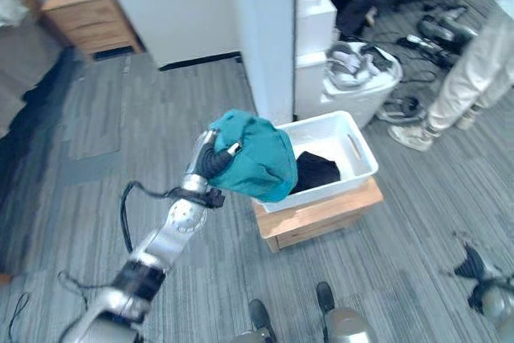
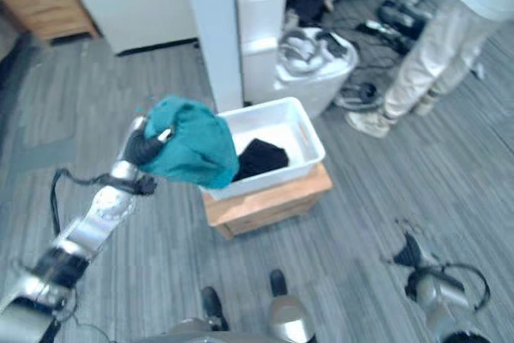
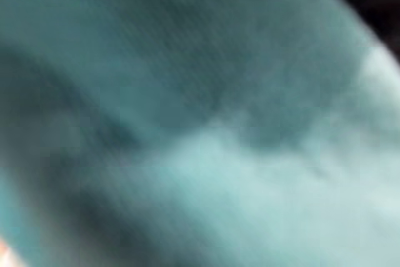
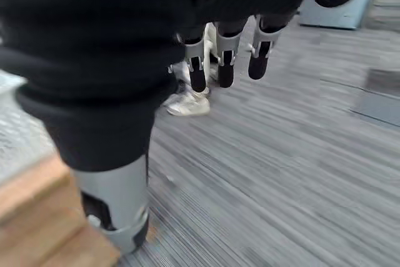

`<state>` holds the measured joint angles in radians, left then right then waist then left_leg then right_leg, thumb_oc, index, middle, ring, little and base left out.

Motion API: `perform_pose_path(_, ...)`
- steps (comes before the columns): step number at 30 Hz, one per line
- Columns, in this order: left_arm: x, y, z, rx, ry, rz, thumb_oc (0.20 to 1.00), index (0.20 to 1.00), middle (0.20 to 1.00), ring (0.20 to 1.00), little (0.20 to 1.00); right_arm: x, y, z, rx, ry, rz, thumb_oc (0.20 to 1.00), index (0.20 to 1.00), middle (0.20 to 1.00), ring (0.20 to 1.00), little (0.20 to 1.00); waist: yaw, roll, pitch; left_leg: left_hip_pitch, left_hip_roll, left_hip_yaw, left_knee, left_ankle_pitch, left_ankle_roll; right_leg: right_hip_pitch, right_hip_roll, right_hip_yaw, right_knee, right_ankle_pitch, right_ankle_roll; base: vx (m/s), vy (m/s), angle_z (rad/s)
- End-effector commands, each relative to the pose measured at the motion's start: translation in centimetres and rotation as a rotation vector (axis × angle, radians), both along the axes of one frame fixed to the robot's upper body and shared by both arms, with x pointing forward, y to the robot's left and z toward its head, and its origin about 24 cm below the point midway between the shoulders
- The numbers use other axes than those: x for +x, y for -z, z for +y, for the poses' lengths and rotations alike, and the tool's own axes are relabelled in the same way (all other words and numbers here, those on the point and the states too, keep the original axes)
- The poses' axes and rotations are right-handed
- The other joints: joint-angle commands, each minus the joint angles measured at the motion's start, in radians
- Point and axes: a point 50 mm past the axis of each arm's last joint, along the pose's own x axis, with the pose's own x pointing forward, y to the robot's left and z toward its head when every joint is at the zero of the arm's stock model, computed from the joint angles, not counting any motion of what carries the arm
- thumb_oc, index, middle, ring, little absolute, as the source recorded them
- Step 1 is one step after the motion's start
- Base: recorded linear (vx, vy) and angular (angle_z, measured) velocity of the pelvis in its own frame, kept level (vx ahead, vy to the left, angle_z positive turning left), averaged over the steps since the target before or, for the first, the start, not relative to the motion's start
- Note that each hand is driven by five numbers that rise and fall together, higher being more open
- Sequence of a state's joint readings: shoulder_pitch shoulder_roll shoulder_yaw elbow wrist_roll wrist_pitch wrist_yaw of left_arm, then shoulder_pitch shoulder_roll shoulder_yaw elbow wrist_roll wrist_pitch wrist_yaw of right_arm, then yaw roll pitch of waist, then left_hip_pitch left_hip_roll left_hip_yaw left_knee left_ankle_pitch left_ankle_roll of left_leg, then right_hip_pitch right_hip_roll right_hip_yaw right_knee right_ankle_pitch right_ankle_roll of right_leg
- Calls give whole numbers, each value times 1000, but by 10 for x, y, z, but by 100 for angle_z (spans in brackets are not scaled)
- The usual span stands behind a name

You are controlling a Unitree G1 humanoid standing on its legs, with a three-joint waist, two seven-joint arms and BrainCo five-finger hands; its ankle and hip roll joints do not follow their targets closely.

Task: Tidy up the quilt and then pick up the clothes from the bed and put them into the laundry hamper.

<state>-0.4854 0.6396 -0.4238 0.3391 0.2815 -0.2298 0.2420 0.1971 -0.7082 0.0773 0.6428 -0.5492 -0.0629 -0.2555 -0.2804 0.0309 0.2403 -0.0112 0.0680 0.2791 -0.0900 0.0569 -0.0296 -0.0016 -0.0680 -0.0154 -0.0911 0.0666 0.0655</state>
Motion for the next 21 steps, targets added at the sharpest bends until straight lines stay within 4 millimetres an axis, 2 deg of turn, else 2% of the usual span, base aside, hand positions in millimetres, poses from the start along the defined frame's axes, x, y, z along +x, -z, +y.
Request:
perform_pose_path(1,25,-33,-10,103,-69,-206,200,200,200,200,200,12,-1,-5,-19,2,-17,1000,1000,1000,1000,1000,-22,-4,-24,62,24,42,3,-24,-83,-31,11,46,17,-22,83,-34,-42,-34)
perform_pose_path(2,39,-42,-1,178,-148,-238,200,200,200,200,200,-14,22,-5,-5,75,86,1000,1000,1000,1000,1000,-49,0,-10,45,27,58,3,-23,-85,-62,16,64,21,-17,90,-62,-29,-45)
perform_pose_path(3,45,-47,0,204,-174,-247,200,200,200,200,200,-24,31,-4,8,106,127,1000,1000,1000,1000,1000,-56,1,-4,33,28,69,3,-21,-86,-82,19,77,24,-13,91,-68,-50,-46)
perform_pose_path(4,55,-51,8,278,-241,-251,200,200,200,200,200,-45,50,2,37,164,222,1000,1000,1000,1000,1000,-65,4,9,11,28,83,3,-13,-87,-114,23,88,28,-6,93,-62,-38,-51)
perform_pose_path(5,55,-51,8,279,-241,-253,200,200,200,200,200,-44,51,3,39,164,220,1000,1000,1000,1000,1000,-63,4,6,5,29,85,3,-9,-87,-122,24,90,29,-2,91,-61,-61,-54)
perform_pose_path(6,63,-49,16,329,-302,-215,200,200,200,200,200,-58,63,10,69,201,283,1000,1000,1000,1000,1000,-71,6,19,-9,31,94,3,-3,-88,-140,26,98,34,1,92,-37,-33,-58)
perform_pose_path(7,66,-44,21,348,-335,-179,1000,1000,1000,1000,1000,-63,68,14,87,224,304,1000,1000,1000,1000,1000,-74,7,27,-13,31,95,3,-2,-88,-144,25,99,35,0,94,-31,-31,-40)
perform_pose_path(11,67,-24,35,364,-390,-47,1000,1000,1000,1000,1000,-72,81,28,162,279,350,1000,1000,1000,1000,1000,-69,9,33,-15,33,94,3,3,-91,-143,25,96,34,2,92,7,-28,-10)
perform_pose_path(12,64,-8,38,284,-417,18,1000,1000,1000,1000,1000,-71,85,34,205,320,332,1000,1000,1000,1000,1000,-63,8,29,1,35,93,3,-1,-91,-127,24,95,34,-3,88,40,-18,7)
perform_pose_path(13,64,-8,38,283,-417,19,1000,1000,1000,1000,1000,-71,85,33,205,320,332,1000,1000,1000,1000,1000,-63,8,30,4,35,93,3,-2,-91,-125,25,95,34,-3,88,47,-15,8)
perform_pose_path(15,51,21,41,48,-448,119,1000,1000,1000,1000,1000,-66,87,39,285,421,276,1000,1000,1000,1000,1000,-43,2,25,44,35,85,3,-11,-90,-82,21,81,33,-14,81,40,-17,9)
perform_pose_path(18,22,53,52,-295,-501,178,1000,1000,1000,1000,1000,-60,89,51,370,453,225,1000,1000,1000,1000,1000,-7,-3,3,78,35,62,3,-18,-90,-39,18,63,33,-18,73,47,-27,19)
perform_pose_path(19,-6,78,73,-416,-560,239,1000,1000,1000,1000,1000,-55,90,58,412,445,209,1000,1000,1000,1000,1000,19,-8,-16,95,34,46,3,-22,-90,-13,18,51,33,-21,69,65,6,27)
perform_pose_path(21,-44,105,98,-463,-640,316,1000,1000,1000,1000,1000,-49,91,66,430,392,220,1000,1000,1000,1000,1000,55,-12,-35,117,31,27,3,-31,-87,22,16,35,27,-26,67,68,13,32)
